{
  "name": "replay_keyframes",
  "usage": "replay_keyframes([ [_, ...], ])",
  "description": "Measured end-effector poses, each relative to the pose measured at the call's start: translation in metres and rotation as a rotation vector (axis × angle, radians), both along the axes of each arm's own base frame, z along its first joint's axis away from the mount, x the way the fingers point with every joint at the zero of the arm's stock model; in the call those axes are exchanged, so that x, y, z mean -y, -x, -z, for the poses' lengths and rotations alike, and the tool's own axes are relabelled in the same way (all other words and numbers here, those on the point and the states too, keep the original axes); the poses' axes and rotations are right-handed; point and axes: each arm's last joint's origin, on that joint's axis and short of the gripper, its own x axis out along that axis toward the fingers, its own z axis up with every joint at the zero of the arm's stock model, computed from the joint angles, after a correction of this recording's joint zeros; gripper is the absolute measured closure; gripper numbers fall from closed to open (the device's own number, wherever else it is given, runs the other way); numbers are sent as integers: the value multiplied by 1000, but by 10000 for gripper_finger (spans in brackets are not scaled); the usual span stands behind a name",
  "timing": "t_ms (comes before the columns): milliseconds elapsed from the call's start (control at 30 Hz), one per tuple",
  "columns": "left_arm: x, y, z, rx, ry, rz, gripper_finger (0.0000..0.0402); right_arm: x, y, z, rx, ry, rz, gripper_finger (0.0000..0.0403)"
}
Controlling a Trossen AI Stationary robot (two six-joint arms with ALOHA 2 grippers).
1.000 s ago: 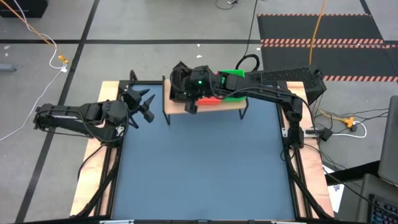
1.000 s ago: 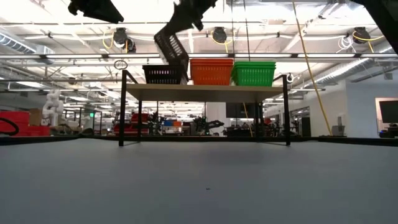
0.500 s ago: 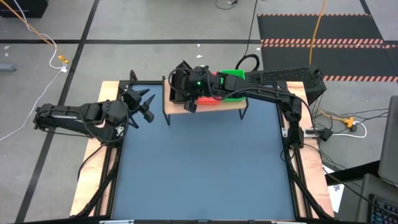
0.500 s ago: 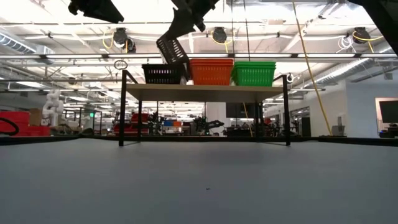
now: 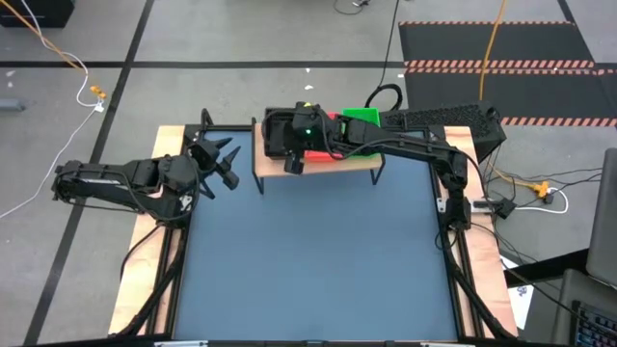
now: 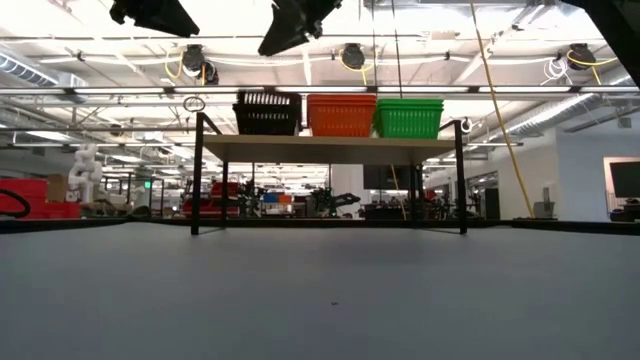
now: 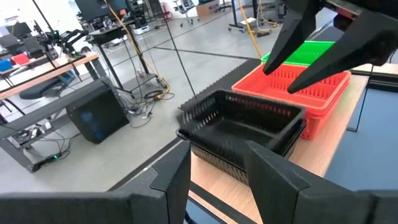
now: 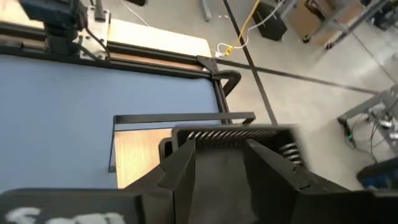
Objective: Stack baskets on shelf by color
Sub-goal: Return to Home Position
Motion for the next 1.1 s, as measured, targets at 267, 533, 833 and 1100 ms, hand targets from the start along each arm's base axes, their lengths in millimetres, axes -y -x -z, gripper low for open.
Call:
replay_keyframes([
  [267, 0, 0, 0, 3, 0, 0, 250, -10, -7, 10, -43, 21, -41, 281],
  [533, 0, 0, 1, -25, -11, 7, 250, -42, 17, -9, -119, 68, 4, 288],
  [833, 22, 3, 9, 32, -72, 255, 250, -105, 101, -31, 83, -154, -248, 318],
  [1100, 25, 29, 31, 170, -136, 383, 250, -107, 200, 13, 393, -294, -350, 356],
])
